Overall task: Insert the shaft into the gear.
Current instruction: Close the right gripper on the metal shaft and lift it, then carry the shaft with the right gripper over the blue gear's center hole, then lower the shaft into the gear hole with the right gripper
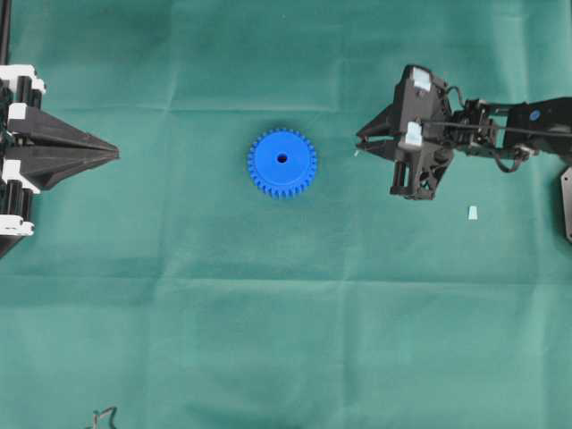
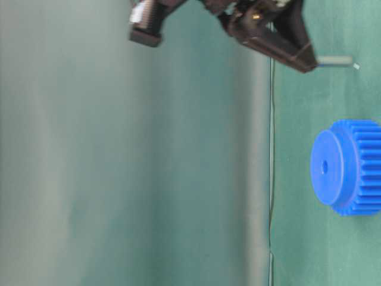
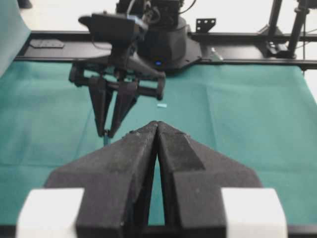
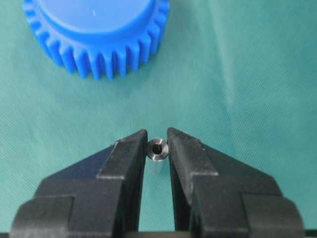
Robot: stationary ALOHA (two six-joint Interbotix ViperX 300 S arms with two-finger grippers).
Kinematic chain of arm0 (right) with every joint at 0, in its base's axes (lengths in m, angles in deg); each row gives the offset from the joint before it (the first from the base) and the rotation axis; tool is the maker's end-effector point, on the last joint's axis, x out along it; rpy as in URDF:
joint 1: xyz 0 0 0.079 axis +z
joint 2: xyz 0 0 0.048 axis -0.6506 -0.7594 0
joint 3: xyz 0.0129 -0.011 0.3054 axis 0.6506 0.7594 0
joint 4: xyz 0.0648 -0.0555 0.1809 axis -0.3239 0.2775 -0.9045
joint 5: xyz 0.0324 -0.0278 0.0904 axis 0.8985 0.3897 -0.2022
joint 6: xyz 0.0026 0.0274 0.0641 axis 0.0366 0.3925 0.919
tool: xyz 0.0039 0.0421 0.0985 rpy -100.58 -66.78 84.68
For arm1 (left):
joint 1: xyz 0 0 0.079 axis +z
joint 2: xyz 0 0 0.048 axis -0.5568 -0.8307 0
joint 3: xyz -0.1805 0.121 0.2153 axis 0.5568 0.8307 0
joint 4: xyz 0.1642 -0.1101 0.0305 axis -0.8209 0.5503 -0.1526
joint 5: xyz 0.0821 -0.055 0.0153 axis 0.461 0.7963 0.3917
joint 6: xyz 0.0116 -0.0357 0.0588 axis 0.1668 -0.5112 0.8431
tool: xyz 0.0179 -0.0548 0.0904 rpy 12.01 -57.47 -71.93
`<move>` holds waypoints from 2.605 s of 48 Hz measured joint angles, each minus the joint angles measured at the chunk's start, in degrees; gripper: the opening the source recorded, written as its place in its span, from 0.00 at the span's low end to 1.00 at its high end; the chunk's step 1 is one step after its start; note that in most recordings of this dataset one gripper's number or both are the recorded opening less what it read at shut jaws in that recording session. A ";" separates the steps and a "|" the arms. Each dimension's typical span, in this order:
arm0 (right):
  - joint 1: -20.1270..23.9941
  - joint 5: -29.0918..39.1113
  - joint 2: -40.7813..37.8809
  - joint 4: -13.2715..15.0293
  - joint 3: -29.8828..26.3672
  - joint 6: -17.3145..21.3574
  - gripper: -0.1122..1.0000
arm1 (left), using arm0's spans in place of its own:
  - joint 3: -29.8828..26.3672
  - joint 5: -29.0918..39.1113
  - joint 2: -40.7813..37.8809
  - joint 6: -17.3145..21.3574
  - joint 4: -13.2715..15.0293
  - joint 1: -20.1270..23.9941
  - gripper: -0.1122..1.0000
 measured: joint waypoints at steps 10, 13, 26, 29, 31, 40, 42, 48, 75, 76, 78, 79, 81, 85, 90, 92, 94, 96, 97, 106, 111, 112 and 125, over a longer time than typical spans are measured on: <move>0.09 10.72 7.29 0.26 -3.96 0.00 0.25 | 0.09 0.09 0.09 0.00 0.00 0.00 0.10; 0.09 12.48 8.35 0.62 -4.75 -0.09 0.25 | 0.00 0.09 0.09 0.00 0.00 0.00 0.10; 0.44 13.80 7.38 0.97 -7.12 0.18 0.25 | 0.09 0.26 0.00 0.00 0.00 0.00 0.10; 1.23 13.71 5.71 0.97 -8.79 0.18 0.25 | 0.00 0.35 0.09 0.00 0.00 0.00 0.10; 1.85 13.71 4.75 0.97 -9.84 0.09 0.25 | 0.00 0.35 0.09 0.00 0.00 0.00 0.10; 3.60 13.71 -1.49 0.97 -16.44 -0.09 0.25 | 0.09 0.44 0.09 0.00 0.00 0.09 0.10; 3.78 13.71 -3.08 0.97 -18.11 -0.18 0.25 | 0.00 0.44 0.09 0.00 0.00 0.09 0.10; 4.04 13.80 -6.86 0.97 -21.88 -0.26 0.25 | -0.09 0.88 0.09 -0.62 0.00 0.09 0.10; 4.13 13.71 -10.11 0.88 -23.91 0.53 0.25 | -0.18 1.85 0.26 -0.97 0.00 0.09 0.10; 4.22 13.54 -10.63 0.88 -23.73 0.62 0.25 | -0.18 1.93 0.26 -0.97 0.00 0.09 0.10; 4.31 13.01 -11.51 0.70 -23.55 0.70 0.25 | -0.18 1.93 0.26 -0.97 0.00 0.09 0.10; 4.39 12.83 -12.04 0.62 -23.47 0.62 0.25 | -0.09 1.93 0.26 -0.97 0.00 0.00 0.10; 4.57 12.30 -12.66 0.35 -23.38 0.70 0.25 | -0.09 1.93 0.26 -0.97 0.00 0.09 0.10; 4.83 11.78 -14.15 0.00 -23.20 0.70 0.25 | -0.09 1.93 0.26 -0.97 0.00 0.00 0.10; 4.57 11.34 -15.64 -0.09 -23.03 0.70 0.25 | -0.09 1.93 0.26 -0.97 0.00 0.09 0.10; 4.57 11.16 -15.82 -0.09 -23.03 0.70 0.25 | -0.18 1.93 0.26 -0.97 0.00 0.09 0.10; 4.57 10.90 -15.91 -0.09 -23.03 0.70 0.25 | -0.18 1.93 0.26 -0.97 0.00 0.00 0.10; 4.57 10.63 -16.00 -0.09 -23.03 0.70 0.25 | -0.09 1.93 0.26 -0.97 0.00 0.00 0.10; 4.66 10.46 -16.00 -0.09 -23.03 0.70 0.25 | -0.09 1.93 0.26 -0.97 0.09 0.09 0.10; 4.66 10.02 -16.00 -0.09 -22.94 0.70 0.25 | -0.18 1.93 0.26 -0.97 0.00 0.09 0.10; 4.66 9.93 -16.00 -0.09 -22.85 0.70 0.25 | -0.18 1.93 0.26 -0.97 0.00 0.00 0.10; 4.66 10.02 -16.00 -0.09 -22.85 0.70 0.25 | -0.09 1.93 0.26 -0.97 0.09 0.00 0.10; 4.75 9.93 -16.00 -0.18 -22.85 0.70 0.75 | -0.18 1.85 0.26 -0.97 0.00 0.09 0.10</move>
